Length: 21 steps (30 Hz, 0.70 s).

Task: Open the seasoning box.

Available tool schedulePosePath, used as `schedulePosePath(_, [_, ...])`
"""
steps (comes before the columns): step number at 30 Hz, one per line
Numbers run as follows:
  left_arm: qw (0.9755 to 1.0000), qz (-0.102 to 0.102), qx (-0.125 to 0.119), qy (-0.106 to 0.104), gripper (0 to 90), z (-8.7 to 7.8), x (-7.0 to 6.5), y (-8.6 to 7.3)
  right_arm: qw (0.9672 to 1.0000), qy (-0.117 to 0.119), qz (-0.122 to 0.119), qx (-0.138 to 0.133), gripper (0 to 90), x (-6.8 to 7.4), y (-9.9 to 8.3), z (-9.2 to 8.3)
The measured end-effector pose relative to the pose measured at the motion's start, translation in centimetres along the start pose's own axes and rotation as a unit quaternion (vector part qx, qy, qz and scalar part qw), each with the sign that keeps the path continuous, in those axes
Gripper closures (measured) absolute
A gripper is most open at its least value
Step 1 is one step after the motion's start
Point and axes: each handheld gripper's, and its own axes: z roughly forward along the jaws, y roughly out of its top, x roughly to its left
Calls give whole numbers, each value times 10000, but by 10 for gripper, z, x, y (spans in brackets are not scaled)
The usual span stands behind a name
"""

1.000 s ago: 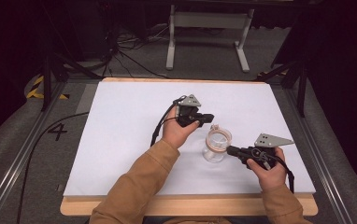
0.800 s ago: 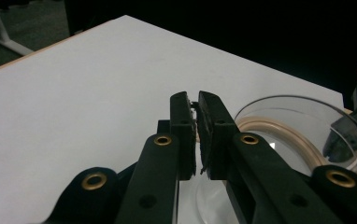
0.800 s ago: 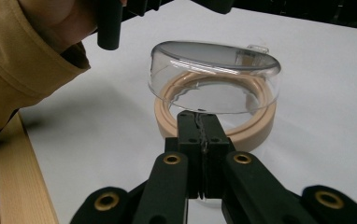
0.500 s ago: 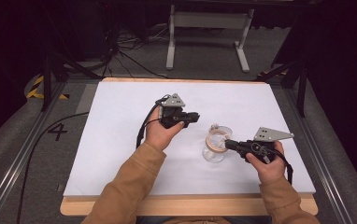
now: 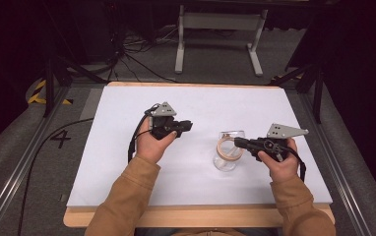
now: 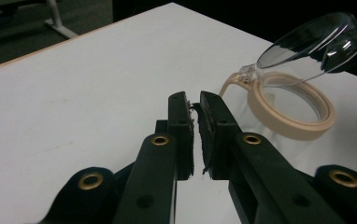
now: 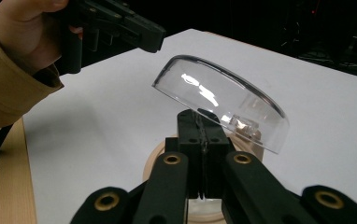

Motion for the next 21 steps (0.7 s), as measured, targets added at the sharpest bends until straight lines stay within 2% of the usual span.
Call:
schedulePosePath(6, [9996,-197,55,177,828,-13,7,-11,10000,4,7,-82,900,-10,8,4])
schedulePosePath(8, [9996,-195,45,205,827,-15,8,-13,10000,-2,3,-86,900,-12,9,4])
schedulePosePath(11, [9992,-233,174,274,824,-21,9,-18,9999,7,19,-105,900,-18,12,7])
schedulePosePath(13, [9992,-240,111,298,824,-22,10,-20,9999,20,46,-124,900,-19,12,8])
schedulePosePath(21, [9980,-398,167,463,823,-35,13,-29,9999,-41,94,-118,900,-31,15,17])
